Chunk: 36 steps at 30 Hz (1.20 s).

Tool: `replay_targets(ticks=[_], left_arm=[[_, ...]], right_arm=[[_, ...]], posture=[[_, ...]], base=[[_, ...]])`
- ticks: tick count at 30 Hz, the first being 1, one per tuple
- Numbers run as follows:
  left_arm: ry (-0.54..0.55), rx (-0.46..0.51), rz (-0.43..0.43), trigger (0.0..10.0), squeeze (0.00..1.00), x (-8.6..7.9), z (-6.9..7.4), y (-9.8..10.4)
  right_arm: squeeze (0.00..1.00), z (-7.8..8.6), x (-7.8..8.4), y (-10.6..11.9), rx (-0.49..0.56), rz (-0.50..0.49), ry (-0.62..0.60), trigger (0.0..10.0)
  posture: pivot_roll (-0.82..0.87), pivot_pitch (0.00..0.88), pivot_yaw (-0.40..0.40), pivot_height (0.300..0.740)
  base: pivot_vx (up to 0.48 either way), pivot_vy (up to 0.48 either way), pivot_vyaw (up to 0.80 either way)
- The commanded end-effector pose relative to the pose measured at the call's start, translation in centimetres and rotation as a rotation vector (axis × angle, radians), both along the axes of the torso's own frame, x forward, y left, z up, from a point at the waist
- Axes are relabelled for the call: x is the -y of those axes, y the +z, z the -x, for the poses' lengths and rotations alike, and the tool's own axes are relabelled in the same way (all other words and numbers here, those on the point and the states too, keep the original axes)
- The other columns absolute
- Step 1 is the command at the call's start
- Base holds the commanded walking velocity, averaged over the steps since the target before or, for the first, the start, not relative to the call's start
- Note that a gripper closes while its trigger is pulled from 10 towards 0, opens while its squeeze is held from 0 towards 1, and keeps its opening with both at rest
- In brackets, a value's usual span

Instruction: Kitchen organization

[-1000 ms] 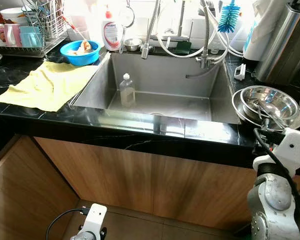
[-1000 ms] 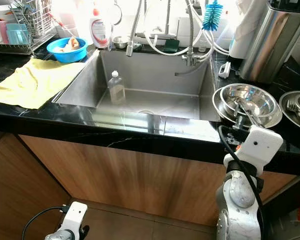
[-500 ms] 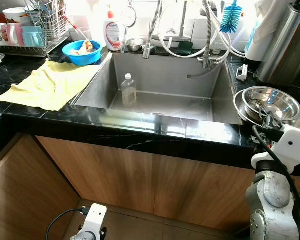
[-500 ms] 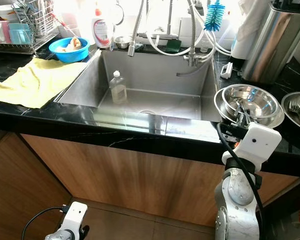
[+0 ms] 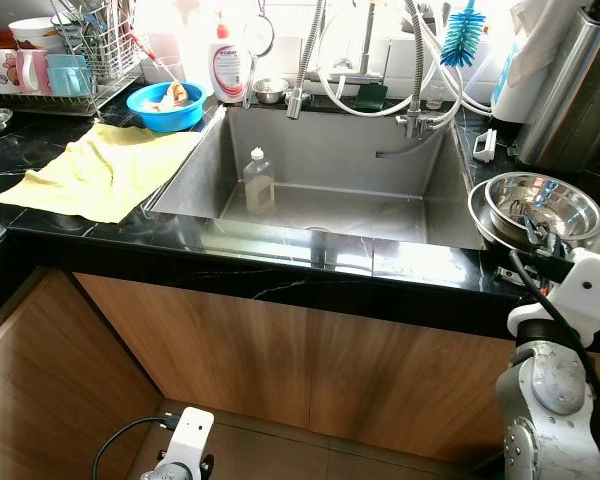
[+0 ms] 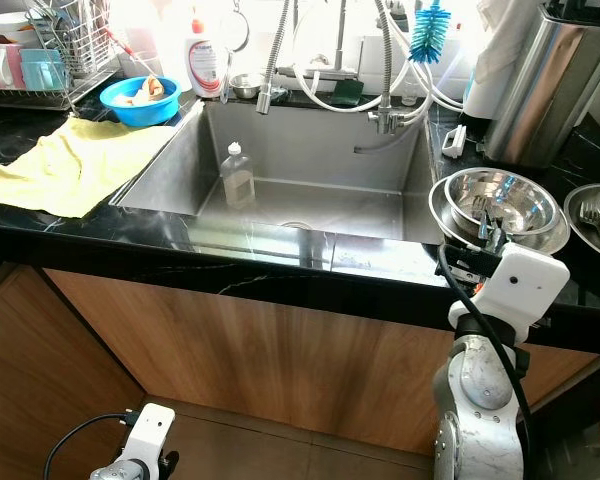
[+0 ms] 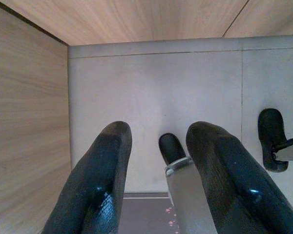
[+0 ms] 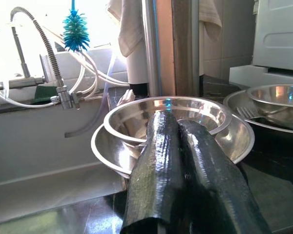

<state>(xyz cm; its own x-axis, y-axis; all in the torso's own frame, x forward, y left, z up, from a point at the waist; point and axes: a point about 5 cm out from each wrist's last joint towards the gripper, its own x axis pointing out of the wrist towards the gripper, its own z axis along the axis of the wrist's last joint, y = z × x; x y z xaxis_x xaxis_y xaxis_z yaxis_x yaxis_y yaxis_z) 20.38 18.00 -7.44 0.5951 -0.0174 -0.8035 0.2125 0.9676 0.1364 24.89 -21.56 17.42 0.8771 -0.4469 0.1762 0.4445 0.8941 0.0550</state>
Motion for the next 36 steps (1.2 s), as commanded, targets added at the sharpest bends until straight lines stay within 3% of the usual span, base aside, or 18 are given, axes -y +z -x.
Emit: replay_targets(ticks=[1,13,22,30,36], left_arm=[[-0.002,-0.023,-0.015,10.0,0.00,-0.5,0.5,-0.2],[-0.005,-0.015,-0.013,10.0,0.00,-0.3,0.1,-0.1],[-0.006,-0.016,-0.016,10.0,0.00,-0.3,0.1,0.0],[-0.006,-0.018,-0.019,10.0,0.00,-0.3,0.1,-0.1],[-0.006,-0.021,-0.020,10.0,0.00,-0.3,0.3,-0.2]], right_arm=[[0.00,-0.2,0.1,0.3,0.014,-0.002,-0.002,0.0],[0.00,-0.6,0.9,1.4,0.051,0.018,-0.016,0.0],[0.00,-1.0,0.3,1.4,0.050,-0.004,0.018,0.0],[0.00,-1.5,-0.6,0.0,-0.026,-0.069,0.077,0.0],[0.00,-1.6,-0.8,-0.1,-0.009,-0.141,0.088,0.0]], posture=[[-0.14,0.000,0.023,0.740],[-0.14,0.000,0.024,0.740],[-0.14,0.000,0.023,0.740],[-0.14,0.000,0.021,0.740],[-0.14,0.000,0.021,0.740]], base=[[0.000,0.000,0.00],[0.000,0.000,0.00],[0.000,0.000,0.00],[0.000,0.000,0.00],[0.000,0.000,0.00]])
